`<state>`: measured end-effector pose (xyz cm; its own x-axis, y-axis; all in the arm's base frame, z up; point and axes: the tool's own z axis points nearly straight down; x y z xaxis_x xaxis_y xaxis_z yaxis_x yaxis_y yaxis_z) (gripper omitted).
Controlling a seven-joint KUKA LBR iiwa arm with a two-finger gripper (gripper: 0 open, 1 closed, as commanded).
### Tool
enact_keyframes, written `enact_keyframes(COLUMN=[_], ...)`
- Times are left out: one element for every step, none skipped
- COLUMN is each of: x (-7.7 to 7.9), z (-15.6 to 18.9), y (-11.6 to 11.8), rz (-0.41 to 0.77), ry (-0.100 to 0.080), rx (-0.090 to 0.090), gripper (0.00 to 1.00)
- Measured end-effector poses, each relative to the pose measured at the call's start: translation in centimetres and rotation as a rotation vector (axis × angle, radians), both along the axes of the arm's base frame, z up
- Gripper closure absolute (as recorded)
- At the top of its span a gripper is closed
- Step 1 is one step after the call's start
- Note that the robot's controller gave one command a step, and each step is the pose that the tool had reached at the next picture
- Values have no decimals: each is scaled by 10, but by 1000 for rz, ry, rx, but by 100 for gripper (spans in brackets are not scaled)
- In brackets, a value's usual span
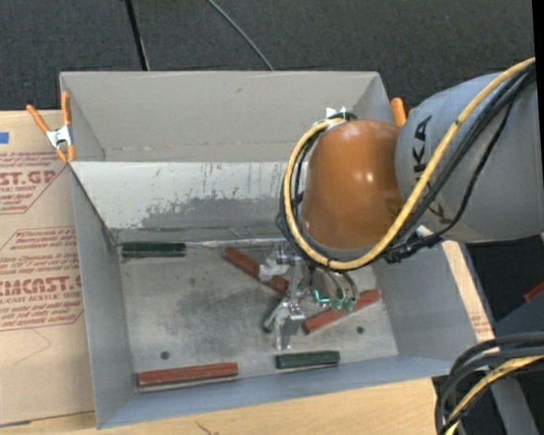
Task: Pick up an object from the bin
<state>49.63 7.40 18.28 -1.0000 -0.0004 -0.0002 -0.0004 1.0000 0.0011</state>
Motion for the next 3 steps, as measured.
enact_keyframes(x=[8, 7, 3], z=[-95, -96, -94], y=[-47, -48, -47], rz=[-20, -22, -26], ry=[-33, -29, -20], rx=[11, 10, 5], gripper=[100, 100, 100])
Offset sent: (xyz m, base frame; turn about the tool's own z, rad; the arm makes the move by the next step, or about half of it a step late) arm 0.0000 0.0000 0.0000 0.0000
